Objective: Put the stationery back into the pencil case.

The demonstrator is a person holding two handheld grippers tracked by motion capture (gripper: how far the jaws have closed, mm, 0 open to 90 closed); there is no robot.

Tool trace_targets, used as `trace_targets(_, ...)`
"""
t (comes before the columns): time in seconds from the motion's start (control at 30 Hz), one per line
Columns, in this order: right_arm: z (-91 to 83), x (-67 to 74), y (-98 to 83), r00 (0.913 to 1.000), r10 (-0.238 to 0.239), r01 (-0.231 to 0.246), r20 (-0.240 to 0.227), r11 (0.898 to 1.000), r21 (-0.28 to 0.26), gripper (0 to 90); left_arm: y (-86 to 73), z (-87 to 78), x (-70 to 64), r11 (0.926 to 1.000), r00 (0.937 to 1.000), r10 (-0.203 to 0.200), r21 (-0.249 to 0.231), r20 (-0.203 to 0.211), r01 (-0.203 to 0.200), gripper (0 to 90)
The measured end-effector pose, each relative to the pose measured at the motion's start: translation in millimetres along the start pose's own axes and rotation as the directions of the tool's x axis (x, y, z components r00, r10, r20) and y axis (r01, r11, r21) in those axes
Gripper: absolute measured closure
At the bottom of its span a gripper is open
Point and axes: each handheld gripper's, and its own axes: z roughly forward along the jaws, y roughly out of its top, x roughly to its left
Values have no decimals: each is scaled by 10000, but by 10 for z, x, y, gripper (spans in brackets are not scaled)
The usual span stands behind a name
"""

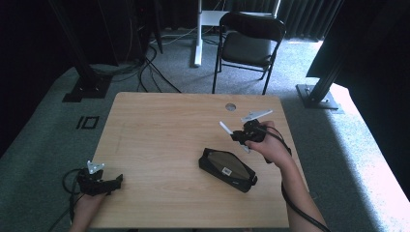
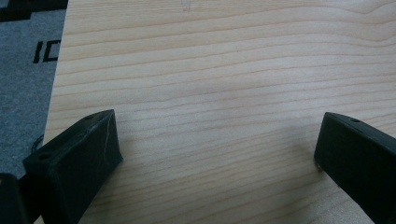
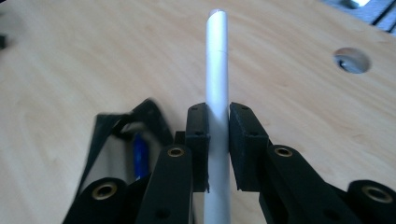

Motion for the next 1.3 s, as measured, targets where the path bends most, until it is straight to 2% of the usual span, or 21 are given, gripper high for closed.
trace_targets(0.23, -27, 123, -77, 9988, -281, 278, -408, 9996, -98, 786, 0, 1, -1, 10000, 10000, -22, -18, 0, 22, 6)
trace_targets(0.43, 19, 226, -149, 9964, -425, 437, -730, 9989, 156, 786, 0, 0, 0, 10000, 10000, 4, 3, 0, -4, 6)
trace_targets(0.73, 98, 353, -208, 9876, -934, 995, -1265, 9941, 426, 786, 0, 0, 1, 10000, 10000, 10, -2, -5, -10, 6)
trace_targets(0.77, 111, 358, -211, 9860, -1016, 1079, -1322, 9933, 416, 786, 0, 0, 1, 10000, 10000, 11, 0, -4, -11, 6)
trace_targets(0.8, 120, 365, -213, 9861, -901, 959, -1393, 9948, 355, 786, 0, 0, 1, 10000, 10000, 10, 3, -5, -9, 6)
trace_targets(1.03, 189, 407, -259, 9796, -1044, 1172, -1716, 9909, 662, 786, 0, 1, 0, 10000, 10000, -4, -3, -5, 4, 6)
trace_targets(1.27, 237, 395, -346, 9801, -997, 1158, -1715, 9894, 871, 785, 0, 0, 0, 10000, 10000, 2, 6, -6, -2, 6)
trace_targets(1.3, 244, 396, -360, 9782, -1058, 1238, -1788, 9880, 927, 786, 0, 0, 0, 10000, 10000, 0, 2, -5, 0, 6)
